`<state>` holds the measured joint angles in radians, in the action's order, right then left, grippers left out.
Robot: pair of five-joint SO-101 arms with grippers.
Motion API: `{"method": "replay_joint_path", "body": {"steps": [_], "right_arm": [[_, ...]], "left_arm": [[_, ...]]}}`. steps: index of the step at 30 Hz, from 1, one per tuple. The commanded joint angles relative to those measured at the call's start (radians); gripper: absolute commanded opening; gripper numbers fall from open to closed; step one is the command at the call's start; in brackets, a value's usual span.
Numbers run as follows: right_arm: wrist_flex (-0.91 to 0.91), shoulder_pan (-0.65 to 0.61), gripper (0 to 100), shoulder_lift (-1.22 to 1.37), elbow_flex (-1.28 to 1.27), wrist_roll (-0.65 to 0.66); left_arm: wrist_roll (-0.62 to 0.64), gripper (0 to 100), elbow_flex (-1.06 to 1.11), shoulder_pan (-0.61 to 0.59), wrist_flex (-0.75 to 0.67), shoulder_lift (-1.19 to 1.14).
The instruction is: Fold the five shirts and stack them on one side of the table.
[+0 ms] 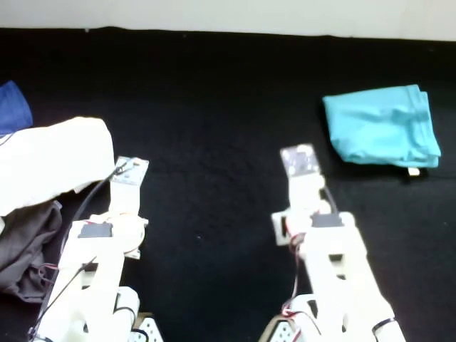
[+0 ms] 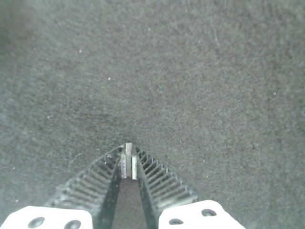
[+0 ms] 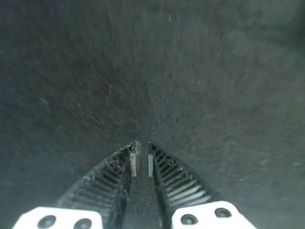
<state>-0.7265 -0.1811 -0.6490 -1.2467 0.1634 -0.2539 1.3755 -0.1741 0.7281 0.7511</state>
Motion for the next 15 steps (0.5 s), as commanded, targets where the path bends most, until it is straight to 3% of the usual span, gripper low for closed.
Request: {"method": "replay_joint_path", "body": {"steps": [1, 15], "right_arm": [[0.154, -0.01, 3.6, -0.038, -0.13, -0.006], [0.185, -0.001, 3.6, -0.028, -0.113, -0.002]], "left_arm": [[-0.003, 2, 0.002, -0.01, -0.02, 0.002], [-0.003, 2, -0.005, -0.007, -0.018, 0.001]]}}
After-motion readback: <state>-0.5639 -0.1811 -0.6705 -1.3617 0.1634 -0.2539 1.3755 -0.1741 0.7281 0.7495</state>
